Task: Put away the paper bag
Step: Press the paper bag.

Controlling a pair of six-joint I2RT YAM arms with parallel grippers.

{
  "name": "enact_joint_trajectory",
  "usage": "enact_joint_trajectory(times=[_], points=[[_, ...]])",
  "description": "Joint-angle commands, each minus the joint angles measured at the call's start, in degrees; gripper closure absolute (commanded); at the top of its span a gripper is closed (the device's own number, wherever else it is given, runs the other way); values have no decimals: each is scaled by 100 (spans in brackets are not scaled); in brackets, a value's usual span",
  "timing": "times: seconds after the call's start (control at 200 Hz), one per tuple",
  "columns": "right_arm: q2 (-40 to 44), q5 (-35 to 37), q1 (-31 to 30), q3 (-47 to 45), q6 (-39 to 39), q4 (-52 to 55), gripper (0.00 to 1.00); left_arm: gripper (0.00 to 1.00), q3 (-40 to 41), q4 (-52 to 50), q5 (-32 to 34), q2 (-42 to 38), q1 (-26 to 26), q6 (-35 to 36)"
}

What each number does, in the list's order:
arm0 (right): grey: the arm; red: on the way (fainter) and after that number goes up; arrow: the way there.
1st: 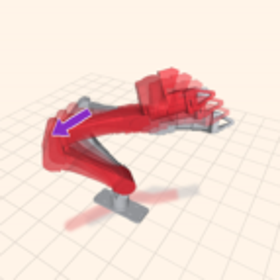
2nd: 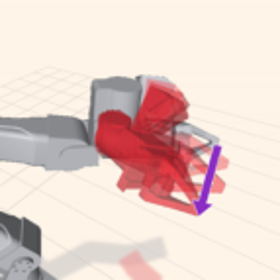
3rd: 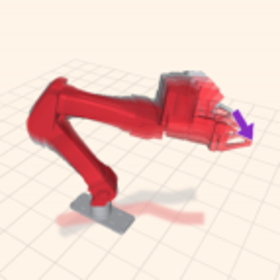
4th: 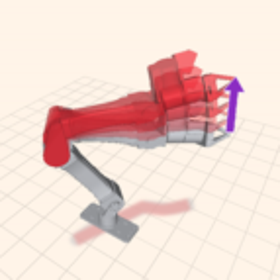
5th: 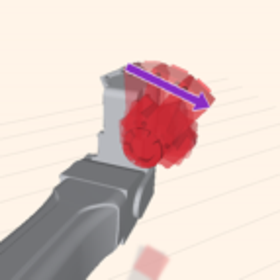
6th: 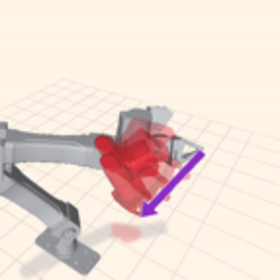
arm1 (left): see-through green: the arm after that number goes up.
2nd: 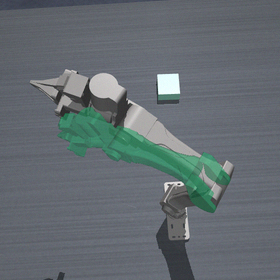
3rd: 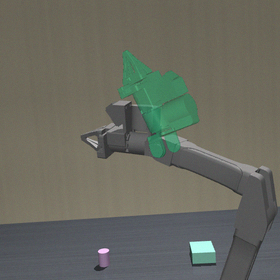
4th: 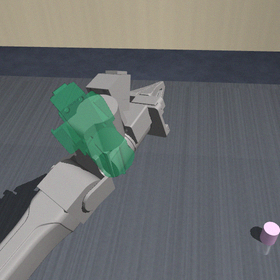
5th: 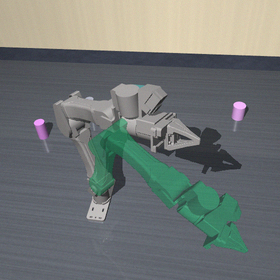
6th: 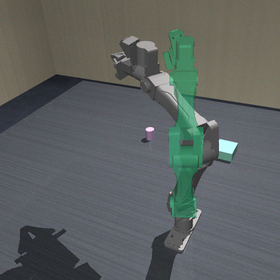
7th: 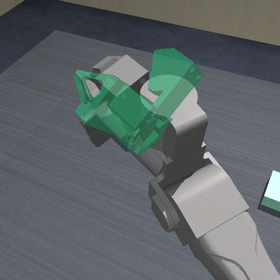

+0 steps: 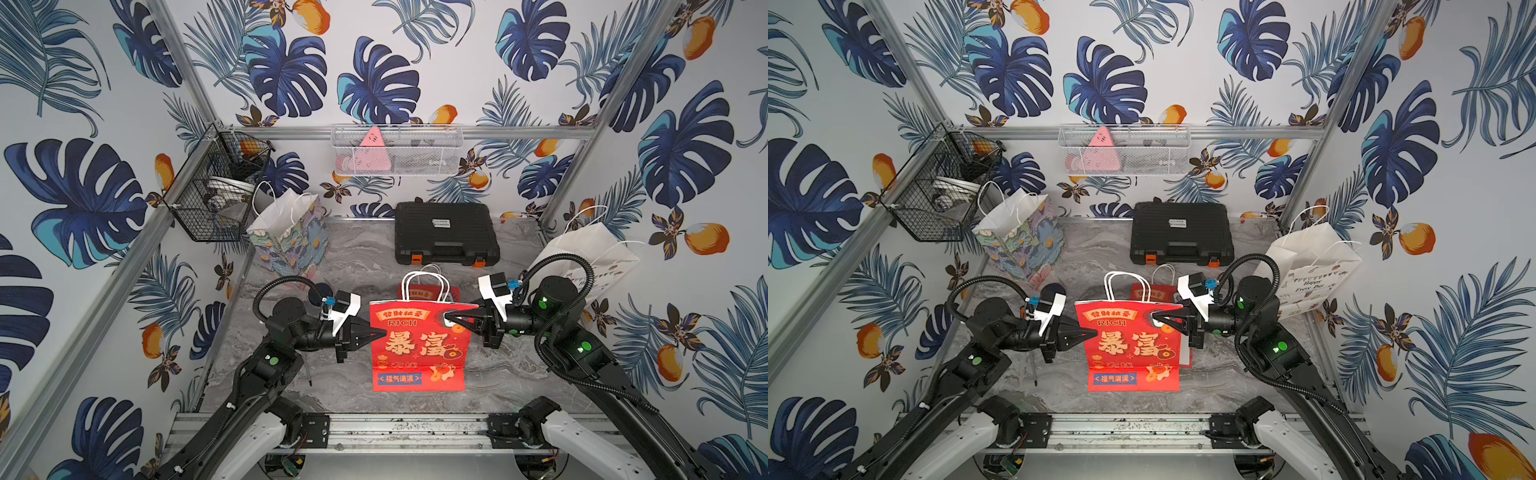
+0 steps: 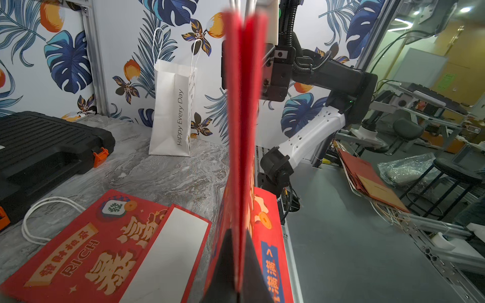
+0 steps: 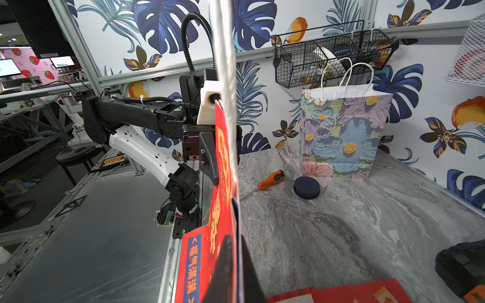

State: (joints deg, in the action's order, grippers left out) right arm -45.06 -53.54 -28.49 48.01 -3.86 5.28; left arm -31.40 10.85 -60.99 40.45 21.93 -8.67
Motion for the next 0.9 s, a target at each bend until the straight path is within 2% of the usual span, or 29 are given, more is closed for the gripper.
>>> enact_joint_trajectory(times=[0.0,0.065,0.1,0.155,0.225,0.255,0.411,0.551,0.591,0.626,0.661,0.701,0.806,0.856,0.891], points=[[30,100,-1,17,109,-325,100,100,-115,-548,-123,-28,-4,495],[84,122,1,-10,210,-457,100,70,-147,-854,19,-44,-5,674],[116,137,1,-22,256,-523,100,57,-147,-1013,102,-52,-5,780],[142,183,1,-48,314,-624,100,50,-115,-1196,136,-24,-5,887],[146,253,1,-66,324,-651,100,51,-82,-1322,28,35,-5,920],[140,272,1,-57,321,-649,100,55,-60,-1327,-36,46,-5,919],[111,265,1,-68,316,-650,100,100,-24,-1331,-141,-19,-4,975],[128,275,1,-47,290,-626,100,100,-77,-1556,-140,-46,-4,1165],[145,297,1,-37,283,-616,100,80,-107,-1724,-62,-22,-5,1242],[163,317,1,-31,285,-616,100,67,-137,-1886,-11,2,-5,1354],[180,321,1,-28,281,-628,100,56,-155,-2057,-10,36,-5,1492],[204,335,1,-30,296,-660,100,50,-152,-2213,-9,77,-5,1616],[246,327,1,-59,391,-828,100,51,-139,-2438,-49,208,-5,1763],[250,327,1,-72,413,-848,100,60,-108,-2397,-139,218,3,1735],[245,335,1,-72,407,-855,100,71,-90,-2331,-198,204,4,1690]])
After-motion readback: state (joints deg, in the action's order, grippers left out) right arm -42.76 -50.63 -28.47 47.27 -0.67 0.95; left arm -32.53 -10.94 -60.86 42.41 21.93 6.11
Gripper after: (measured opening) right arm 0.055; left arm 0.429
